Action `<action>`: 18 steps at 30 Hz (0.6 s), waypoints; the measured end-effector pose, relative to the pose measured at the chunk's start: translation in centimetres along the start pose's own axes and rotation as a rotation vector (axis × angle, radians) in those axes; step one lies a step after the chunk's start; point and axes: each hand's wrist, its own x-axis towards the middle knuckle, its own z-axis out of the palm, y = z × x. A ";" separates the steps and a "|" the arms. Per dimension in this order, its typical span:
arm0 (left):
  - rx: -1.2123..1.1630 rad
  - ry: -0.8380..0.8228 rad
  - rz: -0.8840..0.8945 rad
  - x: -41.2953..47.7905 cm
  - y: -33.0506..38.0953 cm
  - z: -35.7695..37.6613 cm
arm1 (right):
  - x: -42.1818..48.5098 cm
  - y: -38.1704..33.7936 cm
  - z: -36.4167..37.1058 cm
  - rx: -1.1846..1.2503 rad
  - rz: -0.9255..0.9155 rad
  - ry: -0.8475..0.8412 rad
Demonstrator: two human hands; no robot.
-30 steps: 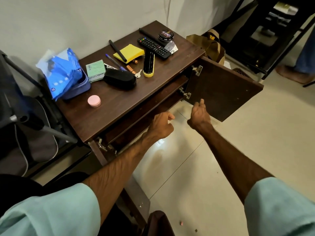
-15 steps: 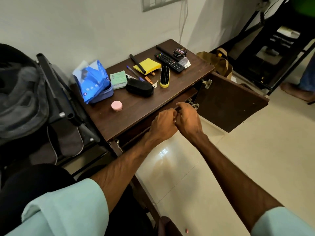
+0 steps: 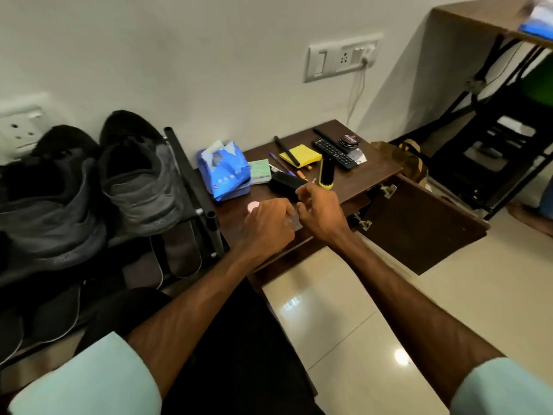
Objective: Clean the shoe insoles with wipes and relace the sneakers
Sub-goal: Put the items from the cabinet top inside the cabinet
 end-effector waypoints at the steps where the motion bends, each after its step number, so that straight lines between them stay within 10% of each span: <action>1: 0.002 0.016 -0.024 -0.2 -0.7 -0.5 | 0.3 -0.8 0.5 0.004 -0.006 -0.016; 18: 0.198 0.046 -0.090 1.0 -2.8 -0.3 | 2.8 -1.8 4.7 -0.041 0.144 -0.051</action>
